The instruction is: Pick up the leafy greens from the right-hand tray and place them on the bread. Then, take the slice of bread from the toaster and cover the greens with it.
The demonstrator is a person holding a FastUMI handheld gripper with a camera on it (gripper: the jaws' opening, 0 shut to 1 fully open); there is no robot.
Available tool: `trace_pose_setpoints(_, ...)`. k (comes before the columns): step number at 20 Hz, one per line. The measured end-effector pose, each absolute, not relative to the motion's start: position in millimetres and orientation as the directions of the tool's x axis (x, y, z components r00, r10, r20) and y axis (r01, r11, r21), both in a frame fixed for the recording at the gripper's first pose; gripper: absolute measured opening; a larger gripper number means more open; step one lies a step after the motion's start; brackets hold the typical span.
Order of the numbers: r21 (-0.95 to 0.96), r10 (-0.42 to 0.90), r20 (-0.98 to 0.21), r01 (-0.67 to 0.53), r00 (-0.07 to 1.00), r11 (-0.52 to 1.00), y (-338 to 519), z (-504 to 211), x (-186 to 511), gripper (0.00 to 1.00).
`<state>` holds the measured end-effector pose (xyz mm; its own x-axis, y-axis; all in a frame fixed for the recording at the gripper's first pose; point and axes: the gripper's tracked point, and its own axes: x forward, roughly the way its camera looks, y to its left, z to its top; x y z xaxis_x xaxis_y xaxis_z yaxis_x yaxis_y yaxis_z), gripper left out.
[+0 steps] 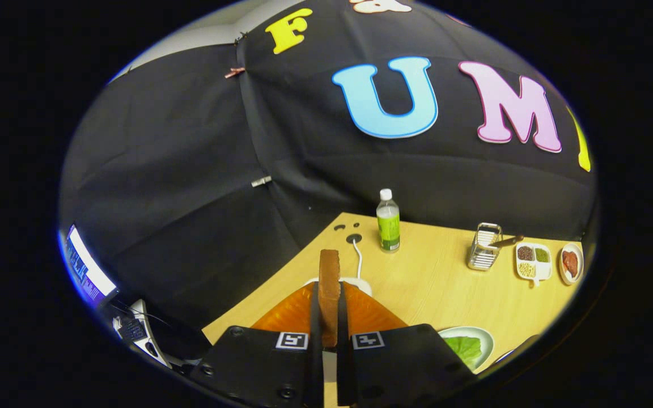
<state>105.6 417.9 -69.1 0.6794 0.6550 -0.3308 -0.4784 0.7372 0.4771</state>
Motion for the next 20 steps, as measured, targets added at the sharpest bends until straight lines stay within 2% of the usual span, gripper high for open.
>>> trace_pose_setpoints(4,0.483,0.638,-0.287,-0.467,0.715,0.741,374,-40,95,0.13)
trace_pose_setpoints(8,0.466,0.568,-0.305,-0.4,0.764,0.789,315,-52,86,0.13)
trace_pose_setpoints(16,0.415,0.406,-0.462,-0.212,0.788,0.885,231,-170,64,0.13)
trace_pose_setpoints(20,0.466,0.416,-0.506,-0.167,0.756,0.869,244,-221,57,0.14)
